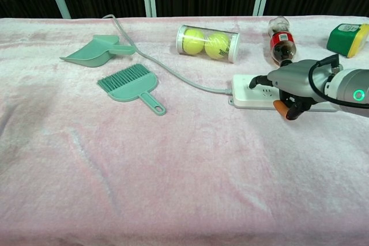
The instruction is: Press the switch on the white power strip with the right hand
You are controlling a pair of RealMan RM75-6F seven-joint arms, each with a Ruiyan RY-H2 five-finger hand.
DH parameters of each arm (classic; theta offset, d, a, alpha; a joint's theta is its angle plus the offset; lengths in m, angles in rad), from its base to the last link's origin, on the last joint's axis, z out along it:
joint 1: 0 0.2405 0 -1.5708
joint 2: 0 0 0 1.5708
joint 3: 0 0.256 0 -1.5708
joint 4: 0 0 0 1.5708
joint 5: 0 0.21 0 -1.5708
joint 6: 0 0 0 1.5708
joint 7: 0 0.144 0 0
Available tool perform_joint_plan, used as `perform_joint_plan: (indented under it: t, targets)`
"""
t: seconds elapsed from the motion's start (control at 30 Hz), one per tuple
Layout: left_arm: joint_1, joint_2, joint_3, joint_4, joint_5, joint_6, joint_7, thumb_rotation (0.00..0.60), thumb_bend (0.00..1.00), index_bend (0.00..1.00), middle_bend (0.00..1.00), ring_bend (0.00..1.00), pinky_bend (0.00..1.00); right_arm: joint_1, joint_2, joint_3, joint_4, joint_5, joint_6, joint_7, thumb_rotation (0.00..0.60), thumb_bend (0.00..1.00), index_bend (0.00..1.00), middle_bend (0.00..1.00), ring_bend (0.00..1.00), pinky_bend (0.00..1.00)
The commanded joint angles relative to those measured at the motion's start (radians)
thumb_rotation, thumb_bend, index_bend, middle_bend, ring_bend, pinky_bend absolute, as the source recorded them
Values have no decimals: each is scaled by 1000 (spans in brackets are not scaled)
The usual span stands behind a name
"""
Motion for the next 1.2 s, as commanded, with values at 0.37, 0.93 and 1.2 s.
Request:
perform_joint_plan:
  t: [0.37,0.93,1.2]
  targets:
    - [1,-2,-1,3,2,5,1,600,271,189,73,27,0,-184,199,112,-158,-361,188,426,600,256,81,359,497,460]
    - [5,-4,-5,-7,4,20,2,600,271,189,74,27,0,-582,563,-113,-221,-758,522,613,600,64,61,79,221,207]
    - [8,-7,7,-13,29,23,-1,600,272,189,74,27,0,-729,449,-128,65,-785,621,787,600,64,61,79,221,208]
